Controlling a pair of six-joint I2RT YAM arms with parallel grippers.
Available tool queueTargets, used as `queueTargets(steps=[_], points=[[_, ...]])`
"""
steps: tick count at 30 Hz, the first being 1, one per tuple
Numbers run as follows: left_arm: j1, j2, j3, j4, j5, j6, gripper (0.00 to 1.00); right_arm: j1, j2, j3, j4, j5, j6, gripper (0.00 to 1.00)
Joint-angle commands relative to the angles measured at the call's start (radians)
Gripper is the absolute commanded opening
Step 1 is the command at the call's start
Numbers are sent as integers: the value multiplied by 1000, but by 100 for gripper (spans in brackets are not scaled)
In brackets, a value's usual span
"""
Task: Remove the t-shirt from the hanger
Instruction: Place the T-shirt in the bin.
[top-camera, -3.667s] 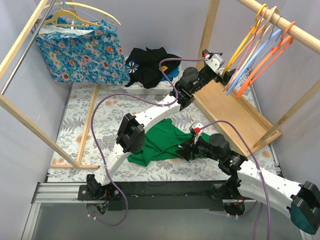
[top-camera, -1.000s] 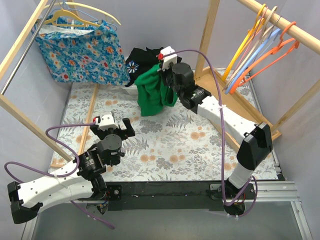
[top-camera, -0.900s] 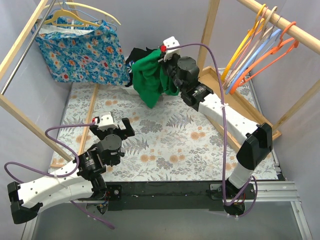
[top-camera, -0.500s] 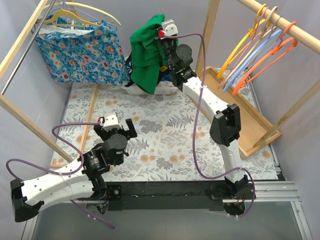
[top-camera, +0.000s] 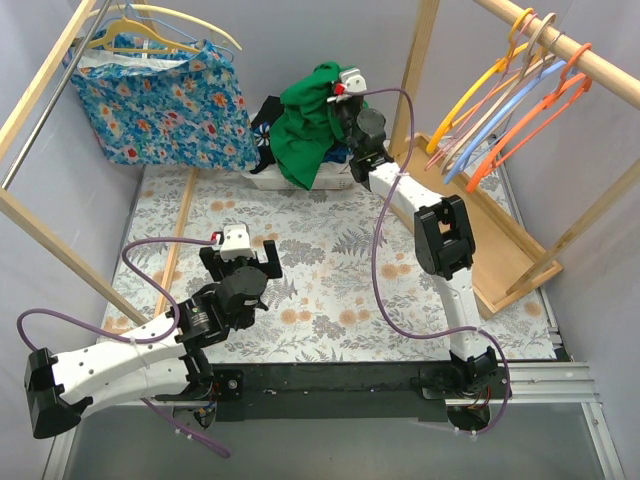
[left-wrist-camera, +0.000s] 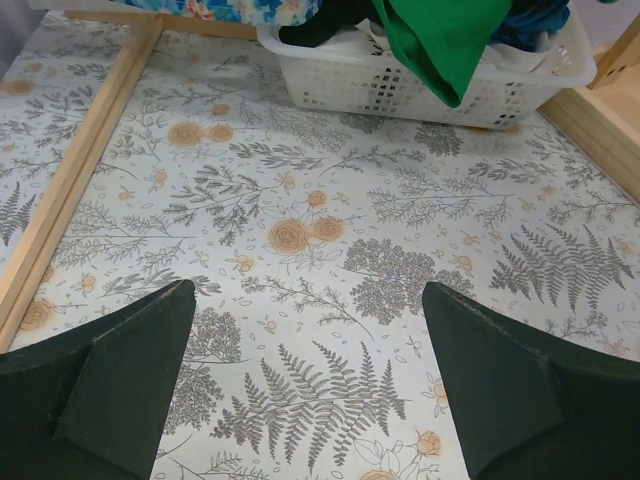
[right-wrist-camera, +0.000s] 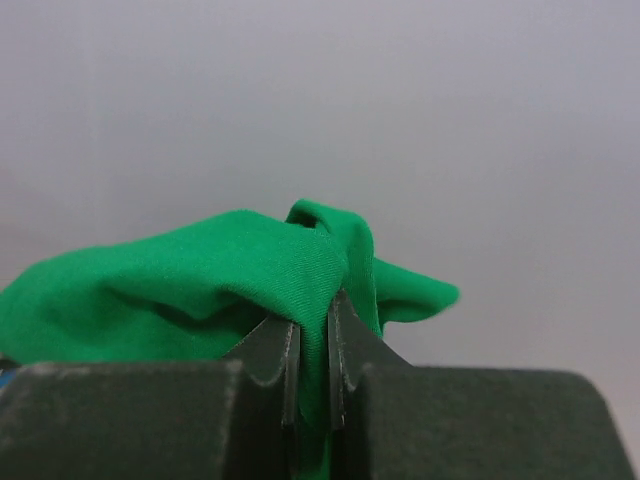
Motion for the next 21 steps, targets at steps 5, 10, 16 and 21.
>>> queueTargets(steps=[5,10,16,21], points=[[-2,-54,21,2,40,-28,98,32,50,-107,-133,-149,194,1],[-2,-80,26,-13,43,-31,98,40,110,-50,-315,-141,306,1],[-2,-117,27,-41,52,-46,98,3,176,26,-486,-247,544,4],[-2,-126,32,-52,61,-57,98,2,167,45,-567,-328,555,31]])
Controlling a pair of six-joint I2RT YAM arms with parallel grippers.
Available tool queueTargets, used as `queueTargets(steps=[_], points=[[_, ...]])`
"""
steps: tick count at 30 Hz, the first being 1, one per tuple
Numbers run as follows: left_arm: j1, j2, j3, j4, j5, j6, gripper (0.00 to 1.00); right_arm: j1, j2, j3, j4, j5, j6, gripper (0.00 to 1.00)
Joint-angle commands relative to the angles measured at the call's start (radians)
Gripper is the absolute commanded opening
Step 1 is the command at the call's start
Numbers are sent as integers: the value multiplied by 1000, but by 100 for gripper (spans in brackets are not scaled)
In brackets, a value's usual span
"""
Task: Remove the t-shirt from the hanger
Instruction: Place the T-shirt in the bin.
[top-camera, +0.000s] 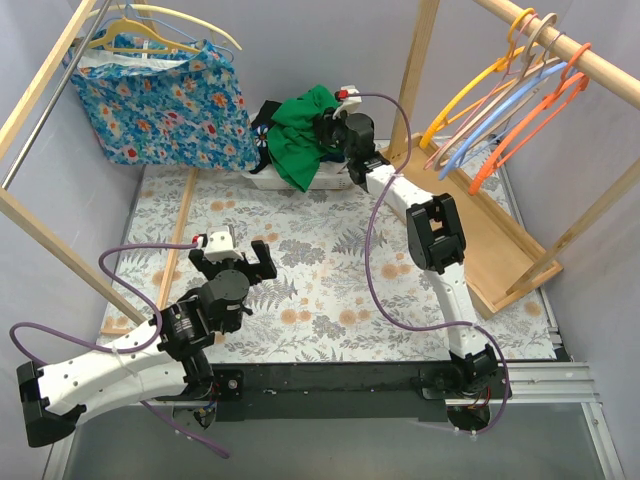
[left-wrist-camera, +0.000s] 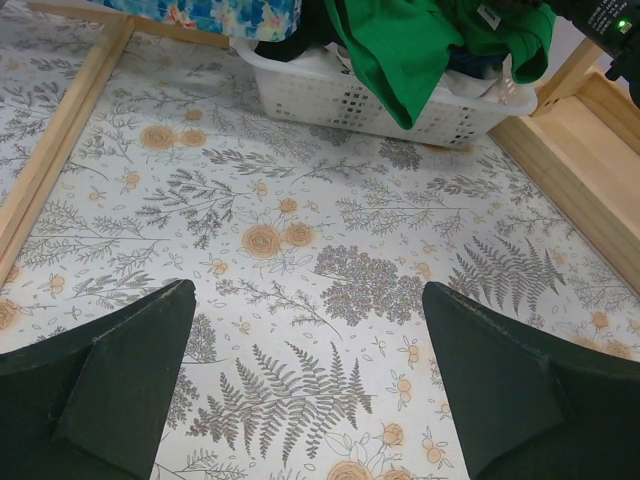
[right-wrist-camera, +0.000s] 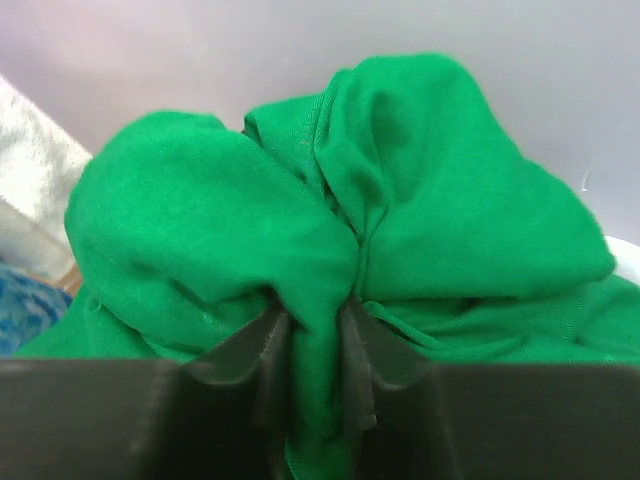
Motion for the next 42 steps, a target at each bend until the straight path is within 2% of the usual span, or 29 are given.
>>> queueTargets(steps=[1,5,10,17,20,24,32,42], points=[[-2,-12,33,-27,8,-21,98,19,-4,-31,-204,-121,78,39],[-2,-13,39,-44,15,-43,98,19,-102,-111,-181,-108,58,57],[-2,-21,35,-52,18,-54,98,20,-205,-160,-187,-59,34,65],[-2,-38,31,-60,22,-61,98,30,-290,-218,-176,54,-15,66],[-2,-41,28,-64,22,-66,98,40,-342,-300,-129,119,-38,66],[-2,-44,27,-69,28,-75,98,51,-441,-496,40,133,-58,66],[-2,-40,18,-70,30,-81,98,54,-560,-700,108,123,-68,67],[-2,-36,19,-75,35,-86,98,66,-643,-723,94,125,-118,68]])
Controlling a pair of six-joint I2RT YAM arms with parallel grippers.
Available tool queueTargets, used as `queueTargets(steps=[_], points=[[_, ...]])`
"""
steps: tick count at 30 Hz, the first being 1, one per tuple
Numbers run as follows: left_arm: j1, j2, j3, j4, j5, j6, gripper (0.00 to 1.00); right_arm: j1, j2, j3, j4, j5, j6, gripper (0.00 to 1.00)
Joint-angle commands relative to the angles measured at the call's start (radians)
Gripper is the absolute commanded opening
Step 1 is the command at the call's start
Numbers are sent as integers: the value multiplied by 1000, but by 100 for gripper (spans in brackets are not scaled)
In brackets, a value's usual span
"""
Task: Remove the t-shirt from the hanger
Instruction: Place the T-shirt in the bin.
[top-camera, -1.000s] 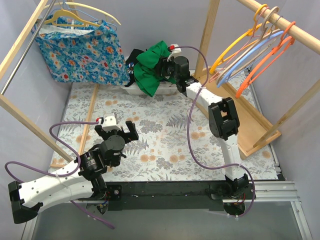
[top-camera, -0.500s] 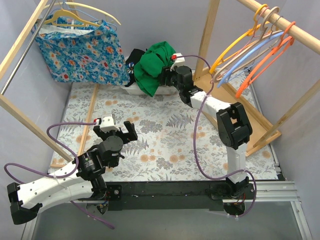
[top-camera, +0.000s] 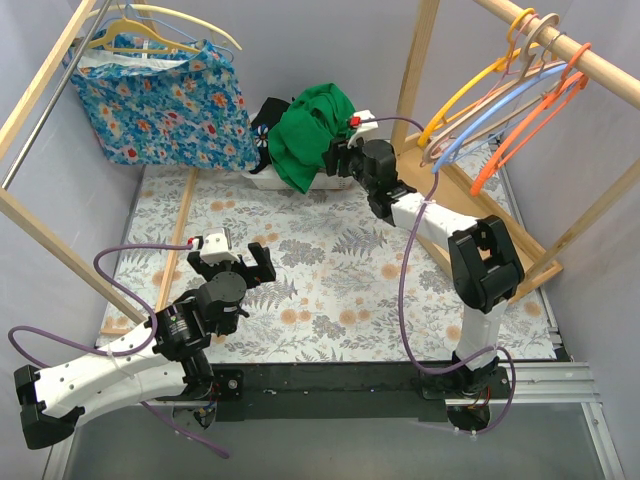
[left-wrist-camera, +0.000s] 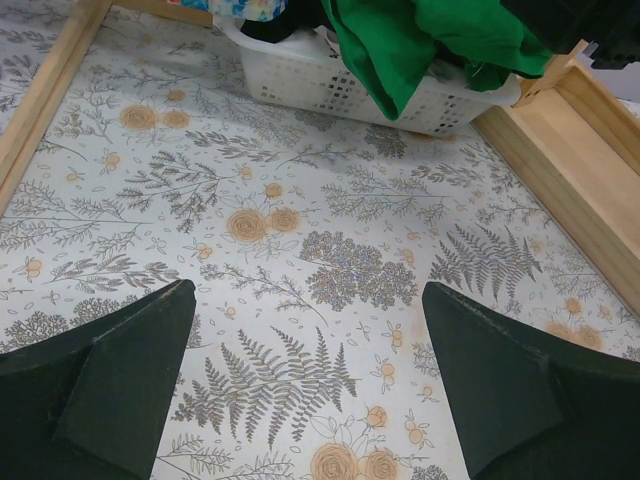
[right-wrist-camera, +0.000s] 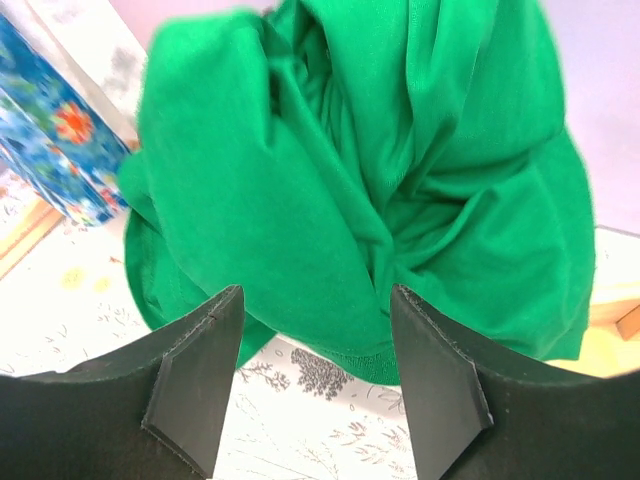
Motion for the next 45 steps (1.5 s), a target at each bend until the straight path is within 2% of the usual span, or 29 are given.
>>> queueTargets(steps=[1,3,6,11,14,17,21,24,30,34,39,45], points=[[-2,-5,18,-12,-4,-11,98,12,-103,-30,97,22,-30,67],[-2,-2,20,-12,-2,-13,98,14,-114,-46,123,44,-31,65],[-2,-1,20,-12,1,-13,98,14,-71,30,88,94,-43,63],[-2,2,24,-12,4,-18,98,14,130,356,-142,215,-73,59],[-2,4,23,-12,3,-14,98,12,248,507,-201,254,-103,58],[-2,10,24,-12,-4,-10,98,-2,351,647,-251,176,-103,58],[-2,16,24,-12,-10,-11,98,-45,512,854,-398,-100,-22,59],[-2,22,23,-9,-11,-8,98,-52,631,923,-472,-209,18,60],[-2,29,21,-9,-5,-10,98,-60,710,899,-459,-388,70,61],[-2,27,24,-10,2,-13,98,-59,704,899,-428,-447,88,62],[-2,32,32,-15,21,-18,98,-60,562,812,-339,-363,79,64],[-2,52,61,-43,50,-25,98,-56,448,801,-350,-248,13,70]])
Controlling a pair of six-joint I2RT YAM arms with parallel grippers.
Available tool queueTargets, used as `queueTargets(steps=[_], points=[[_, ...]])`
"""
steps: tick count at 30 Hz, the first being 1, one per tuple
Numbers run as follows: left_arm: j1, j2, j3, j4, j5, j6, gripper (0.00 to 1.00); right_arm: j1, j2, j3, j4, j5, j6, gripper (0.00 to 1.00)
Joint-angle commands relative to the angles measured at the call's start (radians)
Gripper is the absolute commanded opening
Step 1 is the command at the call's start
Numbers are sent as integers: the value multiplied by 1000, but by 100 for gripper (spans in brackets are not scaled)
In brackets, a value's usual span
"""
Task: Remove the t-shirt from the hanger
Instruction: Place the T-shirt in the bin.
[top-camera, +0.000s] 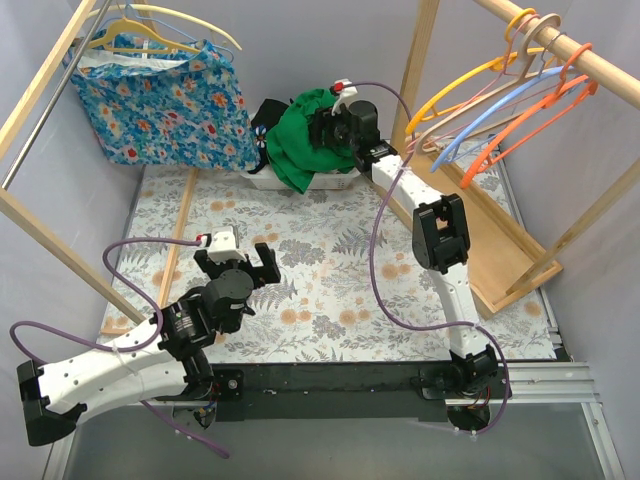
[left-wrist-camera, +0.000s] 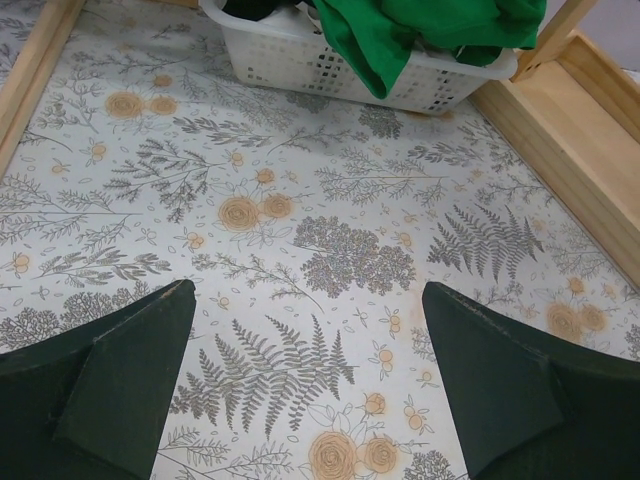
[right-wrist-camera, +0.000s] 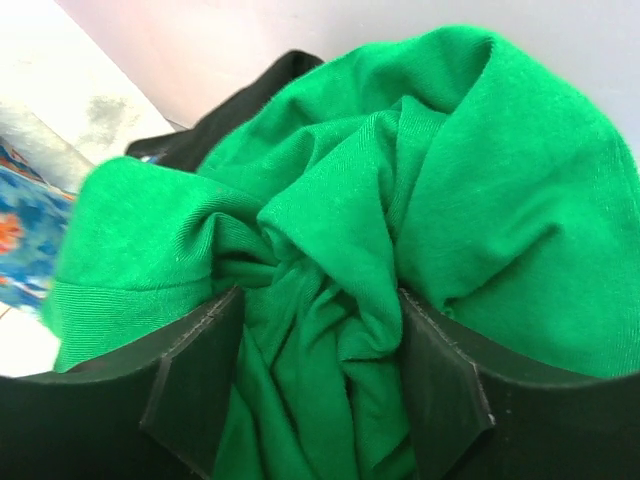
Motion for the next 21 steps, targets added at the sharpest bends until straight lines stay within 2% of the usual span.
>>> queueTargets(steps=[1,11,21], points=[[-2,19,60,-37,20,-20,98,31,-116,-29,-49,57,-39,70],[-2,13,65,-81,41,-47,98,65,-274,-222,57,134,-63,73],[-2,-25,71,-115,57,-67,98,154,-370,-331,-17,453,-108,73]])
